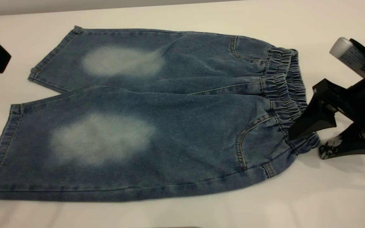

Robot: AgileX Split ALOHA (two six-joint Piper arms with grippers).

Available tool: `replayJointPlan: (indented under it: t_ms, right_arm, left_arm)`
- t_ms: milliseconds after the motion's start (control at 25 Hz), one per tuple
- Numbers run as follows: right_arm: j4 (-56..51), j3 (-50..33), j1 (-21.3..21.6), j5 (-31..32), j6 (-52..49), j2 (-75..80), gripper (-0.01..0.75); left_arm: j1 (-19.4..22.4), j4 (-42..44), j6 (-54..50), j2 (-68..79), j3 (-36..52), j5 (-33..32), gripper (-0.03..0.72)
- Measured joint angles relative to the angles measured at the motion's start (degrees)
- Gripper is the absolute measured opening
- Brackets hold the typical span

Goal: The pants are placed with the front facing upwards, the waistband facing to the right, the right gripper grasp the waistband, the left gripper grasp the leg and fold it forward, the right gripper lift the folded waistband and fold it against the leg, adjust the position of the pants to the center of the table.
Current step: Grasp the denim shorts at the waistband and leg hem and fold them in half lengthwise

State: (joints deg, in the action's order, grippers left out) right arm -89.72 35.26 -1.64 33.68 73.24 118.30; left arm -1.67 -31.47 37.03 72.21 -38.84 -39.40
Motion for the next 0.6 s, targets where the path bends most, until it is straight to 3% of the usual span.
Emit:
replayJointPlan:
  t_ms: [240,600]
  right_arm:
    - [-1.6,0.0,0.0,0.1,4.7,0.0,0.502]
    - [-4.8,0.0,0.1,5.3,11.1,0.5,0.502]
  left_arm:
    - [0.0,0.0,0.0,0.0,0.0,0.1,0.475]
    - [0.0,0.0,0.0,0.0,0.0,0.1,0.475]
